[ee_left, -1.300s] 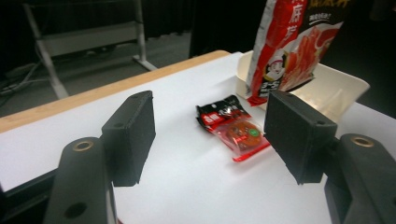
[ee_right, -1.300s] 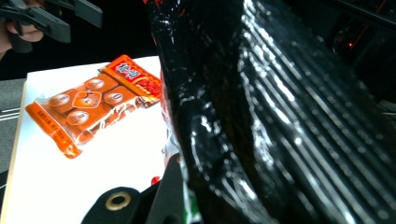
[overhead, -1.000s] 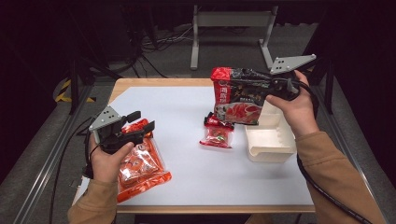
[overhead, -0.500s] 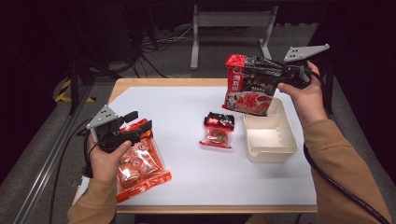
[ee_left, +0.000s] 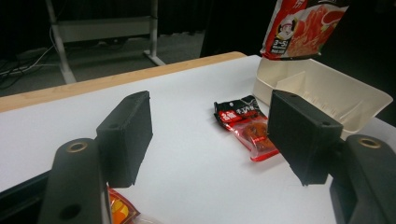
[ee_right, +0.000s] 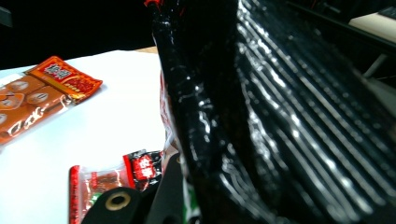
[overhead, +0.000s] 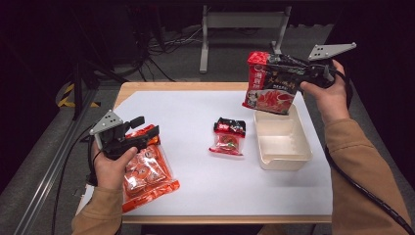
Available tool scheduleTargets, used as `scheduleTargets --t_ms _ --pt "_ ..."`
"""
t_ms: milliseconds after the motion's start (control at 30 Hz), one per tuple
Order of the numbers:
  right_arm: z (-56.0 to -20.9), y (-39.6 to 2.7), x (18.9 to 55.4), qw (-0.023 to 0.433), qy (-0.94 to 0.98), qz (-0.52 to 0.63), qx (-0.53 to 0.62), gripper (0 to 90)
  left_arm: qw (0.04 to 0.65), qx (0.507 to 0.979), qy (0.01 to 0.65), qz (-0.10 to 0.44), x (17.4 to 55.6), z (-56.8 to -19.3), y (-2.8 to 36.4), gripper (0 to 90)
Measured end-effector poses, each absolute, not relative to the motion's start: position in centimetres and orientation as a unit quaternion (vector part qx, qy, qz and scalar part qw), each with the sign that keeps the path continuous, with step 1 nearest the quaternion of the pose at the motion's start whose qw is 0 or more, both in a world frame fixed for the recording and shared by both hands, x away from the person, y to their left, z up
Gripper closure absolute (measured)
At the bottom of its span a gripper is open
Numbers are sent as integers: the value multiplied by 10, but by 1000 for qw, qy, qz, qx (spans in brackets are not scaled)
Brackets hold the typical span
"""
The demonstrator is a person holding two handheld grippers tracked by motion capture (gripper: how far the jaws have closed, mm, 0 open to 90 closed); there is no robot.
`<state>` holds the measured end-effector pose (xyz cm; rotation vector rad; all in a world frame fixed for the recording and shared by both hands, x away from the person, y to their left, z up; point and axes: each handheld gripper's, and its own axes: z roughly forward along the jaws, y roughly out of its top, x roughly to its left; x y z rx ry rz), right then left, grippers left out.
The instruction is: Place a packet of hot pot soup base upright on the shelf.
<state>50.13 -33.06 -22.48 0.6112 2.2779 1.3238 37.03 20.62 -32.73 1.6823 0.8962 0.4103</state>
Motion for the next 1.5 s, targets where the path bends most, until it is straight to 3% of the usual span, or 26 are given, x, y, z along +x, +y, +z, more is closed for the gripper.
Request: scheduleTargets --t_ms 533,1500 --pt "-241 -351 511 231 821 468 231 848 559 714 383 175 372 -329 207 321" --pt "-272 -360 523 212 838 454 215 843 553 715 390 175 368 -331 211 320"
